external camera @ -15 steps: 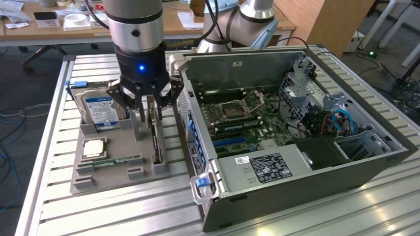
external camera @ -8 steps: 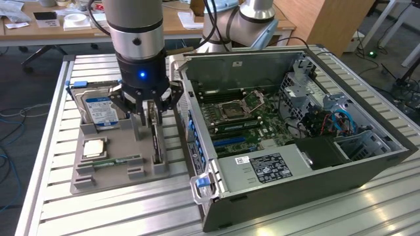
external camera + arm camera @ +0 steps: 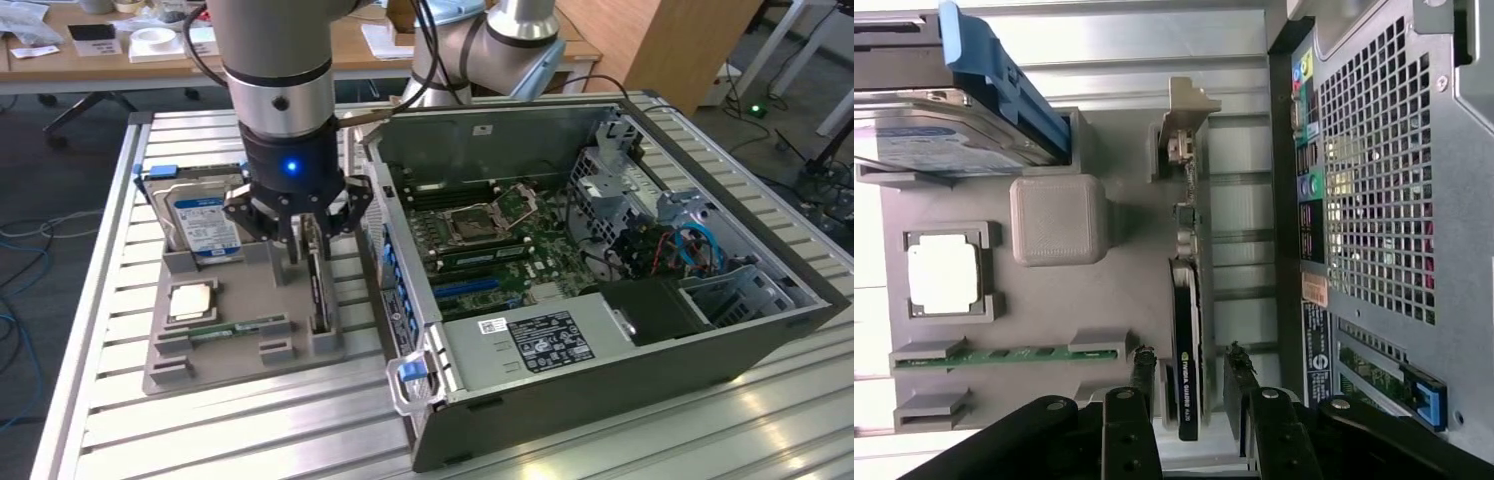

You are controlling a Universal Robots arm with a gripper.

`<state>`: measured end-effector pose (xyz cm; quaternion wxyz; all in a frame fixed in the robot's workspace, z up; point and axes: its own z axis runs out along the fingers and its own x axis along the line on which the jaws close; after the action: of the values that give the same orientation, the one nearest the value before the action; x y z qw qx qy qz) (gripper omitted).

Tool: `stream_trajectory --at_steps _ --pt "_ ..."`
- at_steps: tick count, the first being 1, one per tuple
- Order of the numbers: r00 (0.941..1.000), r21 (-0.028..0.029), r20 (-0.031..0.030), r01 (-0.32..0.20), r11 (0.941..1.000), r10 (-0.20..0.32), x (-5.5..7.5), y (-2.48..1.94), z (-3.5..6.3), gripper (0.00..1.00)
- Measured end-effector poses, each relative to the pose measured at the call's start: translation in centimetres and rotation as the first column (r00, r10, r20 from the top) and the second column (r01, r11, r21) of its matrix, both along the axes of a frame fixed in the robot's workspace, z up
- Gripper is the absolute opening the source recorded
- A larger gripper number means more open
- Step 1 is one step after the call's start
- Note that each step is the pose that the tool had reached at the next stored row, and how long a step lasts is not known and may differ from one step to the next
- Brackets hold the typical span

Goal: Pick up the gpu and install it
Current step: 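Pick up the gpu and move the gpu toward the slot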

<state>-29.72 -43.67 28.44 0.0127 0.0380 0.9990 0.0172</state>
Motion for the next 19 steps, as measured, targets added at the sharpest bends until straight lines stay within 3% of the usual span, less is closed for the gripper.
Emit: stream_trajectory --at_steps 8,19 --pt "1.0 -0.0001 -0.0001 0.0 1.0 0.0 0.0 0.01 -0.15 0.42" --pt "1.0 -0.0001 0.0 0.0 1.0 0.0 0.2 0.0 -1.67 0.42"
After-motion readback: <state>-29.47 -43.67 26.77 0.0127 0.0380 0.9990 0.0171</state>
